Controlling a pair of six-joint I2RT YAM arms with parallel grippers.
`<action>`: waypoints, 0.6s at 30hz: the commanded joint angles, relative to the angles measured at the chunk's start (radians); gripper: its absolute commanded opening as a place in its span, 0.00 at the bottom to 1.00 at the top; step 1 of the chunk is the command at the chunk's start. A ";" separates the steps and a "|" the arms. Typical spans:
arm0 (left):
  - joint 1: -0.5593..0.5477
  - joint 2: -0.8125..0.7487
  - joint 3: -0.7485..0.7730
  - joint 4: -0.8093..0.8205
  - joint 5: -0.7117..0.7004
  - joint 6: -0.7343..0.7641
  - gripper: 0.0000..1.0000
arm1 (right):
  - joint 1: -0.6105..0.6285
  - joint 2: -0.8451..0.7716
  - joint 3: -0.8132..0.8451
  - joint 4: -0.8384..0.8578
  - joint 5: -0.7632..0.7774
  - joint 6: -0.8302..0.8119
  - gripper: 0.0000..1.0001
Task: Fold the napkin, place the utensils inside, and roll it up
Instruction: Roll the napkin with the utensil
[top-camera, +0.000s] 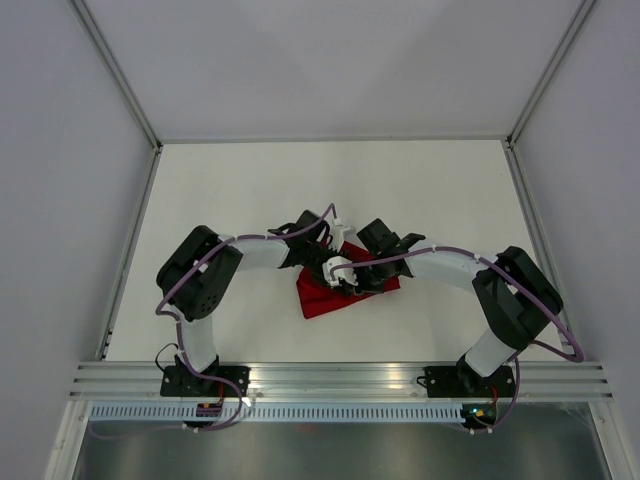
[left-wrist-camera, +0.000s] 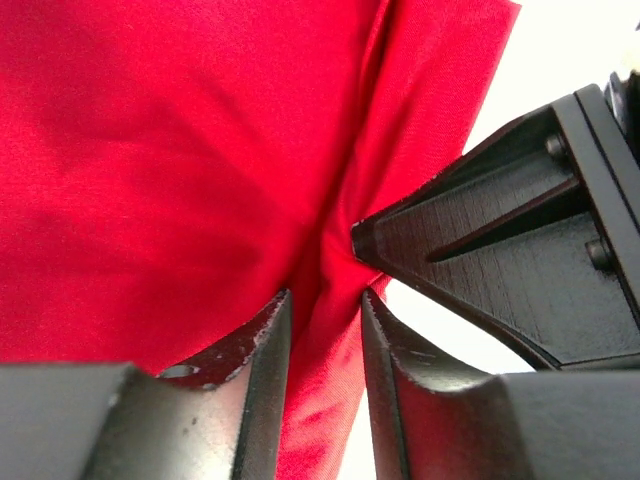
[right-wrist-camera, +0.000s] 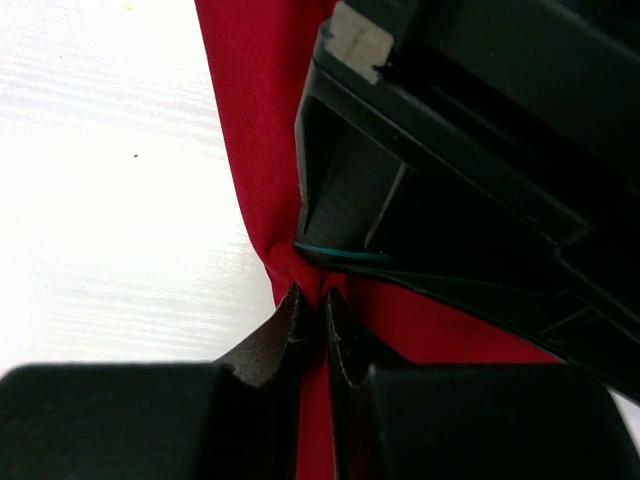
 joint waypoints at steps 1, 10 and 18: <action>0.019 -0.017 0.028 -0.050 -0.130 0.021 0.41 | 0.005 0.044 -0.009 -0.043 0.025 -0.007 0.03; 0.082 -0.069 0.031 -0.053 -0.228 -0.030 0.43 | 0.005 0.050 -0.009 -0.044 0.022 -0.007 0.02; 0.123 -0.175 0.017 -0.045 -0.383 -0.057 0.42 | 0.005 0.058 -0.007 -0.047 0.022 -0.008 0.01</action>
